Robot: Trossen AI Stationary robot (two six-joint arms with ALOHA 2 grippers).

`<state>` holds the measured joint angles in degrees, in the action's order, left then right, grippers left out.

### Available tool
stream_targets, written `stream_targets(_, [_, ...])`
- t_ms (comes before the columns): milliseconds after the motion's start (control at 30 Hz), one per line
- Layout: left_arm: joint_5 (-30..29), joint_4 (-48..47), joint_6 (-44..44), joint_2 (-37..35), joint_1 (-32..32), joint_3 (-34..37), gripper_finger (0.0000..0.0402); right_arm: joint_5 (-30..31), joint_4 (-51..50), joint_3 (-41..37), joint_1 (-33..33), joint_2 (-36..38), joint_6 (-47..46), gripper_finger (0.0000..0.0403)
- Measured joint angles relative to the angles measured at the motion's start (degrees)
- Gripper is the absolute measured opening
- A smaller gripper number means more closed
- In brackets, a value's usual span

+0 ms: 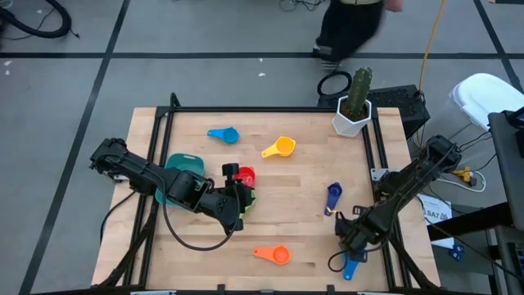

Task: Nest measuring cups in basket
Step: Stack the blue measuring cup into the red measuring cup

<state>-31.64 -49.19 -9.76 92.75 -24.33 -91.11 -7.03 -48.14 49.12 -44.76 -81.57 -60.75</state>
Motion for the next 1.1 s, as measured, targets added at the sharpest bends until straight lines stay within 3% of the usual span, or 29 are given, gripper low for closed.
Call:
stream_targets(200, [0.0, -0.5, 0.0, 0.0, -0.6, 0.0, 0.0127, 10.9, 5.1, 2.5, 4.7, -0.1, 0.3, 0.0021])
stream_targets(400, [-3.0, -0.8, 0.4, 0.0, -2.0, 0.0, 0.0127, 20.4, 6.7, 9.6, 10.6, -0.1, 8.3, 0.0021])
stream_targets(600, [-6.4, -2.3, -0.9, -0.7, -3.9, -0.1, 0.0127, 25.6, 10.8, 14.0, 19.3, -0.1, 18.0, 0.0021])
stream_targets(867, [-12.5, -8.1, -6.2, -6.1, -8.2, 0.0, 0.0127, 21.0, 25.9, 14.1, 32.2, -2.4, 32.8, 0.0021])
stream_targets(1100, [-17.5, -7.7, -7.3, -11.7, -12.8, -0.1, 0.0127, 15.8, 29.9, 17.6, 38.3, -8.4, 40.8, 0.0021])
